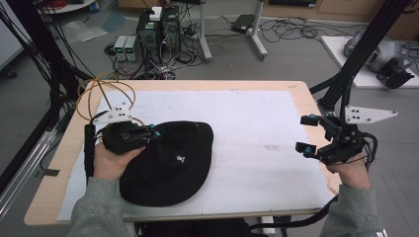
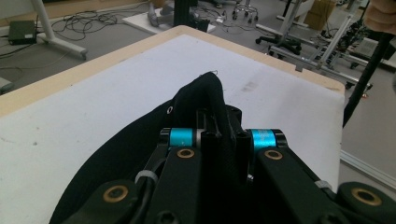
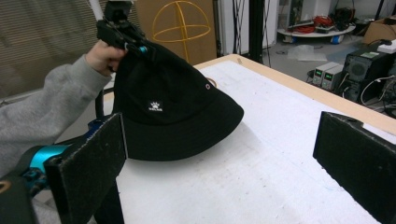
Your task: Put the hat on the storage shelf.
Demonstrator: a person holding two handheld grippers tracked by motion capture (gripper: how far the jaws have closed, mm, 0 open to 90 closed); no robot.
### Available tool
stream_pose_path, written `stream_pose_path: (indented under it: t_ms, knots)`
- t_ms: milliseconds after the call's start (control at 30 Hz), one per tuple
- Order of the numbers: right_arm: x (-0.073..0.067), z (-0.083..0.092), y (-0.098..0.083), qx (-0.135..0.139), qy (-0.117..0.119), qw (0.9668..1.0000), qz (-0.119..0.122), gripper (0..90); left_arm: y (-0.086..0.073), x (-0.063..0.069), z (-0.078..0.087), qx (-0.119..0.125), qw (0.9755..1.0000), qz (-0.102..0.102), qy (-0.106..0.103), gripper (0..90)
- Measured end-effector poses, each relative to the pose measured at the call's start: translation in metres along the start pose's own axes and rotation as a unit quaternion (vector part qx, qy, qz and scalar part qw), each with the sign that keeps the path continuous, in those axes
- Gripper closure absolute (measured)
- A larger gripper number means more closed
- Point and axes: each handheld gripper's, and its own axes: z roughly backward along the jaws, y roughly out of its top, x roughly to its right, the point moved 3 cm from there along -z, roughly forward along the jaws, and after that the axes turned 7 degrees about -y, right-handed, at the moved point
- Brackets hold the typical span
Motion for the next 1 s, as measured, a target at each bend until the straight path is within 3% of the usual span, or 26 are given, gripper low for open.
stream_pose_path:
  t_ms: [133, 167, 367, 533, 700, 833, 1000]
  knots:
    - [0.000, 0.000, 0.000, -0.002, 0.000, 1.0000, 0.000, 2.0, 0.010, 0.003, 0.004, 0.006, 0.9998, 0.000, -0.018, 86.5]
    - [0.000, -0.001, 0.000, -0.002, 0.001, 1.0000, -0.001, 2.0, 0.016, 0.007, 0.007, 0.011, 0.9994, -0.001, -0.034, 86.5]
    - [0.002, -0.002, -0.003, -0.003, 0.005, 1.0000, -0.005, 2.0, 0.034, 0.018, 0.016, 0.018, 0.9980, -0.007, -0.060, 86.5]
    - [0.000, -0.003, -0.002, -0.003, 0.009, 1.0000, -0.001, 2.0, 0.056, 0.026, 0.026, 0.011, 0.9984, -0.023, -0.050, 86.5]
    - [0.001, -0.005, -0.003, -0.008, 0.012, 0.9999, -0.003, 2.0, 0.072, 0.031, 0.032, 0.006, 0.9980, -0.033, -0.053, 86.5]
    - [0.001, -0.005, -0.003, -0.007, 0.011, 0.9999, -0.002, 2.0, 0.094, 0.044, 0.039, 0.003, 0.9972, -0.052, -0.053, 86.5]
    - [0.005, -0.007, -0.004, -0.006, 0.011, 0.9999, -0.005, 2.0, 0.112, 0.049, 0.045, -0.002, 0.9965, -0.059, -0.059, 86.5]
